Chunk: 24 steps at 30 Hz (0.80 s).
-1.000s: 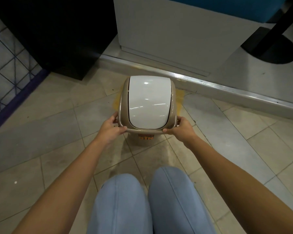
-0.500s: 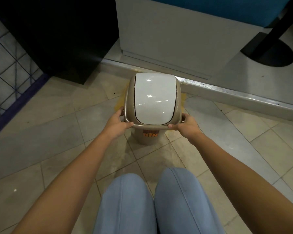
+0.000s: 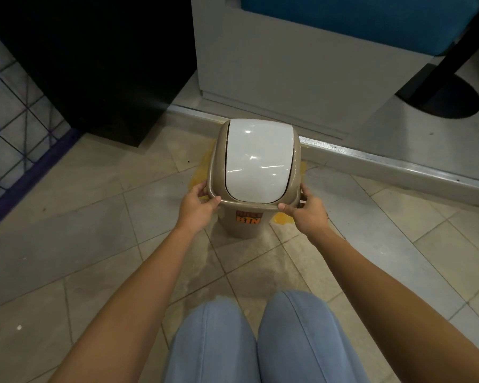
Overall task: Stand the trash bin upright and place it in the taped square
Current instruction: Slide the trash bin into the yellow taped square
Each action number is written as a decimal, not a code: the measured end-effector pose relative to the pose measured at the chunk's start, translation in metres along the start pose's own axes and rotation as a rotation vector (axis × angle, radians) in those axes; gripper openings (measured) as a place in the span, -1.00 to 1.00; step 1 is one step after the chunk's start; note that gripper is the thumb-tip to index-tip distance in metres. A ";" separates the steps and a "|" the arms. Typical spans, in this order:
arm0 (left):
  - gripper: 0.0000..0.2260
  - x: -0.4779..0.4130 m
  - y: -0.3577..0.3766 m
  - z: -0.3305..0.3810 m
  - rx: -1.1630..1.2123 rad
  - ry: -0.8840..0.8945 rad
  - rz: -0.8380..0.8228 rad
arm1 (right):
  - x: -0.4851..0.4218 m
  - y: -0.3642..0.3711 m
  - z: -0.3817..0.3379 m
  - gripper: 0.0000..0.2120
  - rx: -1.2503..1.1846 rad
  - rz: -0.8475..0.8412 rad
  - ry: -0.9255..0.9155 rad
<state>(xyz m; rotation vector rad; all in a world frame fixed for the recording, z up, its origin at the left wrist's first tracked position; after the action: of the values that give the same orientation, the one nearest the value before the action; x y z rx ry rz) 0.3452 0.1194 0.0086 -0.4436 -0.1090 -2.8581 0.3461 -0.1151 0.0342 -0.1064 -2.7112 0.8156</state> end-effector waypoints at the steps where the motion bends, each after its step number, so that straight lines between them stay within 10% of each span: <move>1: -0.50 -0.002 0.002 -0.001 0.037 -0.010 0.003 | 0.000 0.001 0.000 -0.27 0.031 0.017 -0.041; 24: -0.46 -0.045 0.020 0.011 -0.005 0.032 0.018 | -0.044 -0.006 -0.007 -0.21 0.076 -0.024 -0.090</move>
<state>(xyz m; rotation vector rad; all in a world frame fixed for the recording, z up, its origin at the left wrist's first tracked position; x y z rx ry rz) 0.3949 0.1114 0.0057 -0.3970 -0.0919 -2.8475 0.3901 -0.1233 0.0318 -0.0205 -2.7547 0.9361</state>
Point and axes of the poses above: each hand's wrist, its own x-axis away from the middle knuckle, its own y-axis out of the palm, z = x × y, the point moved 2 cm from there along -x, towards the middle knuckle, and after that the axes turned 8 degrees about x, right-handed, at the moved point
